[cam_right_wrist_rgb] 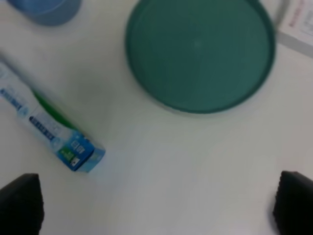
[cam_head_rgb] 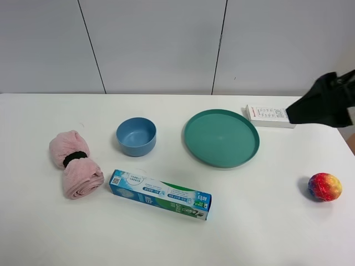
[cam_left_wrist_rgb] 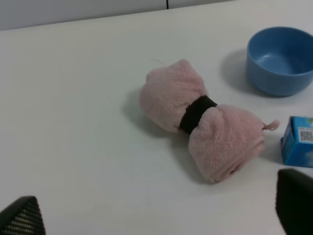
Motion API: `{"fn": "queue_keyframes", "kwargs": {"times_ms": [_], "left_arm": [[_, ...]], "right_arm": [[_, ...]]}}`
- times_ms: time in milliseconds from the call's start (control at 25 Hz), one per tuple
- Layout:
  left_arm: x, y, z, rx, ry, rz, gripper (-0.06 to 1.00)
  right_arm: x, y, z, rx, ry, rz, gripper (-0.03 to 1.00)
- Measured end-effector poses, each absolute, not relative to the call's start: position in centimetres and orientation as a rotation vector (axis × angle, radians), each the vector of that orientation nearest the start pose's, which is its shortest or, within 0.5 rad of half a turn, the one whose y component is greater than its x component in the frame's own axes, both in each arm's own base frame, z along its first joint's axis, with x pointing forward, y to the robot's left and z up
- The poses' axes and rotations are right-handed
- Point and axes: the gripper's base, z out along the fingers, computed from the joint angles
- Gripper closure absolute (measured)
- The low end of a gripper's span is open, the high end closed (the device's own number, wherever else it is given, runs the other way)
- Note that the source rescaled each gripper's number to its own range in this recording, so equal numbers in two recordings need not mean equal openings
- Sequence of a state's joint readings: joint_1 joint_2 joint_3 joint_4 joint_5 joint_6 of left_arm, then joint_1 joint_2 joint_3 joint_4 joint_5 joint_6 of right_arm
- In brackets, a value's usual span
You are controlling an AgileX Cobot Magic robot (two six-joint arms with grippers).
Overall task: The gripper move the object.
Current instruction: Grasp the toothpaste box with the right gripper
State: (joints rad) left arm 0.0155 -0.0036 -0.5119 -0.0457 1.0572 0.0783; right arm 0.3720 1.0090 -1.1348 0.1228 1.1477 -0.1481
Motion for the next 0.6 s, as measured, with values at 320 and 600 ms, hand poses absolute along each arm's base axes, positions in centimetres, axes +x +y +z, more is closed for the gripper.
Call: {"fn": "queue_keyframes", "kwargs": {"times_ms": [320,600], "left_arm": [[-0.7,-0.4,28.1,0.066,2.023,0.005,-0.06],[-0.7,-0.4,28.1,0.066,2.023,0.005,-0.06]], "right_arm": [[19.5,14.2,35.7,-1.198,2.424,0.265,0.10],[20.7,19.7,32.2,-1.455,2.457,0.385,0.10]]}}
